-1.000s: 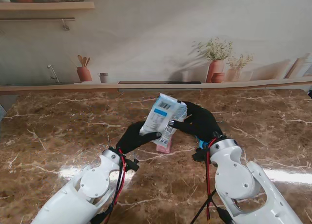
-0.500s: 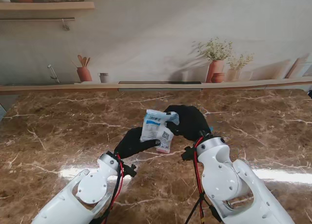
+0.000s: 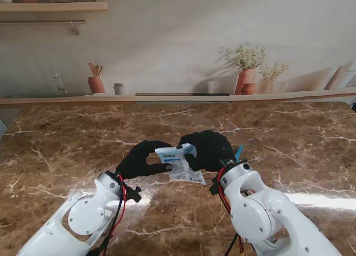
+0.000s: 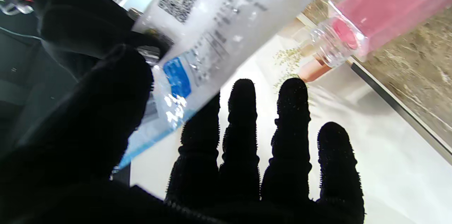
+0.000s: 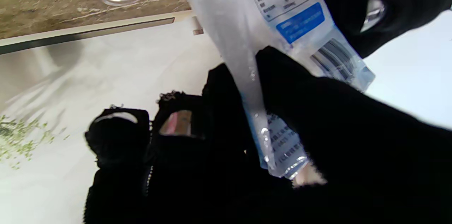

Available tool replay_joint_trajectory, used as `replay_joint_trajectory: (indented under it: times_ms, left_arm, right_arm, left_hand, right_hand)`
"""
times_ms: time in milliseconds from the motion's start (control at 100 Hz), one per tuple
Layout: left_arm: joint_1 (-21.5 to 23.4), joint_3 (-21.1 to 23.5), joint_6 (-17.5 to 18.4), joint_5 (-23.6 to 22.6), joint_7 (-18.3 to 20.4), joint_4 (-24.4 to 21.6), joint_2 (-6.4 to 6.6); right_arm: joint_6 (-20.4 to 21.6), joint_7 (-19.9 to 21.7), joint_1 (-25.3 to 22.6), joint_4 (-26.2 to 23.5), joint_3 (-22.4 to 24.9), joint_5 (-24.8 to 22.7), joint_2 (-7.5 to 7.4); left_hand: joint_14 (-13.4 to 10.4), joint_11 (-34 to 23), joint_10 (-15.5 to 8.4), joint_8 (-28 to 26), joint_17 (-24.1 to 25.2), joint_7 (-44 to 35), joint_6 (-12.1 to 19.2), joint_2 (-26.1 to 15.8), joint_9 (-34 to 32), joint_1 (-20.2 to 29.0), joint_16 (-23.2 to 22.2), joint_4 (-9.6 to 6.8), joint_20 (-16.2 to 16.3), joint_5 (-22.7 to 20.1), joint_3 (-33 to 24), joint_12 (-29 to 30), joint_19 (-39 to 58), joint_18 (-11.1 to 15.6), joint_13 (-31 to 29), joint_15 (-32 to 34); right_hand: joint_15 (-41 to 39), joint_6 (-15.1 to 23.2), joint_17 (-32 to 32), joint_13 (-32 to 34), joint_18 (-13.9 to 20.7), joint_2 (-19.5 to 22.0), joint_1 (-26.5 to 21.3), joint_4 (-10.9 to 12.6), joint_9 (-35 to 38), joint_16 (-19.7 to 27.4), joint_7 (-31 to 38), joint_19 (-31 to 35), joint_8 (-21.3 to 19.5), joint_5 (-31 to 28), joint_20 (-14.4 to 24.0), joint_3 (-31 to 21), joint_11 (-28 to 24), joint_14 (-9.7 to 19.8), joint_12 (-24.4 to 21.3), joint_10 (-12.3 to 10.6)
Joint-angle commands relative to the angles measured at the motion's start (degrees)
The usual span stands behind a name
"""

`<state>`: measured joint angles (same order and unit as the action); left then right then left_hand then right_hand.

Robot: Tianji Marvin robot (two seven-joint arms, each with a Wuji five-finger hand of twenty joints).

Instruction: Fill the seasoning bottle

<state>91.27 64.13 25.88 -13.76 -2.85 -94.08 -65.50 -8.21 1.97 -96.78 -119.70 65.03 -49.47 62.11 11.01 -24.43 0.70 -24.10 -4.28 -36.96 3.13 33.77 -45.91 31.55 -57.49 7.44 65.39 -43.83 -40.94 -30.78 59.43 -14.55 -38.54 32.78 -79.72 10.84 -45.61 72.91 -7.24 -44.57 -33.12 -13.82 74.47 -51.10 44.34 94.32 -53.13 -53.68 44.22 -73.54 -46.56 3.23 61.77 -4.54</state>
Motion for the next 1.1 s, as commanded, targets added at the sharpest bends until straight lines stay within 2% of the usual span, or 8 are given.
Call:
replay_joint_trajectory:
  times_ms: [0,240,410,530,680,740,800,1090]
  left_arm:
    - [0.11,-0.32,0.62,0.11,1.43,-0.44,0.49]
    - [0.88,-0.78,0.55,8.64,9.70,-0.33,1.93]
    - [1.74,-0.32,-0.39,11.47,14.55,0.46,2.95]
    - [2.27,-0.21,-0.59,13.36,17.33,1.05,3.53]
    - [2.33,-0.71,-0.33,15.01,20.09,2.49,4.11]
    - [2.25,-1.08,-0.29,15.52,20.55,3.34,4.16]
    - [2.26,-1.39,-0.61,16.43,20.89,4.19,4.09]
    - [1.19,-3.10,-2.40,16.93,21.98,8.64,3.94]
  right_arm:
    - [0.56,0.95,-0.21,0.72,-1.09,0.02,0.06]
    - [1.05,-0.93,-2.29,3.48,-3.07,0.72,0.11]
    - [1.61,-4.05,-5.08,5.56,-3.16,4.26,0.64]
    - [3.40,-6.00,-7.05,7.01,-2.46,2.95,0.64]
    - [4.05,-8.48,-9.17,8.48,-1.18,1.60,0.78]
    - [4.33,-9.49,-9.86,9.05,-0.85,1.93,0.94]
    - [4.68,-10.79,-10.32,9.78,-0.85,3.81,1.31]
    - [4.91,-10.82,-9.03,12.87,-2.94,13.39,2.31]
  left_hand:
    - [0.99,-2.27,0.12,0.96,-3.17,-4.73,3.62,-0.53,-4.10,4.78,-3.31,2.04,3.33,-1.91,3.68,-1.72,7.07,-1.14,-5.06,5.35]
    - [3.86,-5.94,1.13,-6.25,-15.37,-21.85,6.19,-10.28,-20.22,22.85,-5.13,7.53,4.01,-6.76,-8.32,-17.66,25.38,-2.74,-19.26,21.40]
    - [4.33,-13.48,-0.68,-19.45,-16.95,-26.84,6.45,-13.50,-20.45,25.04,-7.21,6.01,5.96,-7.55,-8.49,-21.27,27.19,-3.39,-20.64,26.04]
    - [4.56,-15.51,-1.72,-24.29,-15.88,-26.96,7.19,-14.30,-19.91,25.76,-7.72,5.45,6.20,-8.63,-8.50,-21.69,26.55,-3.18,-19.85,26.20]
    - [4.49,-14.95,-3.00,-26.48,-14.01,-26.63,8.54,-15.33,-18.85,27.01,-8.07,5.19,6.07,-8.72,-6.64,-21.66,25.13,-2.67,-18.03,24.43]
    - [4.41,-14.59,-3.34,-26.83,-13.63,-26.54,8.95,-15.39,-18.69,27.25,-7.98,5.11,5.98,-8.79,-6.51,-21.55,24.81,-2.57,-17.75,23.91]
    - [4.33,-14.40,-3.45,-27.13,-13.22,-26.37,8.95,-15.50,-18.73,27.38,-7.90,5.02,5.88,-8.74,-6.34,-21.53,24.50,-2.44,-17.56,23.45]
    - [4.09,-11.92,-3.43,-27.83,-13.15,-25.00,8.98,-14.85,-18.79,27.29,-6.99,5.92,5.00,-8.23,-5.98,-20.89,23.74,-2.33,-17.54,21.00]
  right_hand:
    - [0.12,7.67,-1.20,2.75,0.31,2.45,-2.35,3.56,4.31,0.01,5.96,2.84,-2.53,-5.26,-0.26,-4.64,-0.73,4.14,0.47,-3.75]
    - [3.72,7.22,-1.65,2.80,0.70,2.09,-2.74,1.72,4.12,1.23,7.11,1.99,4.82,-2.65,-1.51,-2.90,1.70,3.62,-2.15,-3.47]
    - [7.52,-4.05,-2.14,2.80,0.85,2.14,3.40,0.77,4.58,3.53,4.11,0.66,31.23,7.25,-2.67,2.60,7.44,2.59,-11.12,-1.93]
    - [15.05,-6.05,5.89,-5.24,1.40,4.82,10.34,2.16,-4.56,3.35,-16.78,-6.05,21.05,7.96,-1.84,10.17,11.36,2.40,-11.68,-2.39]
    - [33.27,-2.77,16.93,-23.14,2.88,1.78,13.24,5.98,-23.34,6.46,-14.52,-15.40,14.10,6.71,1.54,12.02,22.13,0.59,-22.87,-0.39]
    - [42.46,-0.52,17.77,-24.71,2.52,-0.69,10.95,1.34,-25.44,12.02,-10.29,-17.78,11.66,6.15,1.74,11.61,25.38,-0.71,-27.58,0.23]
    - [44.93,3.89,14.41,-20.50,1.96,-3.46,5.72,-3.39,-21.36,14.80,2.58,-16.92,14.81,7.58,2.01,11.57,24.67,-1.74,-30.36,0.21]
    - [32.07,3.40,-1.43,1.63,1.78,-3.62,-1.65,-3.36,2.42,10.78,9.59,-6.02,19.51,1.22,-3.37,7.88,13.19,-0.77,-19.78,-1.64]
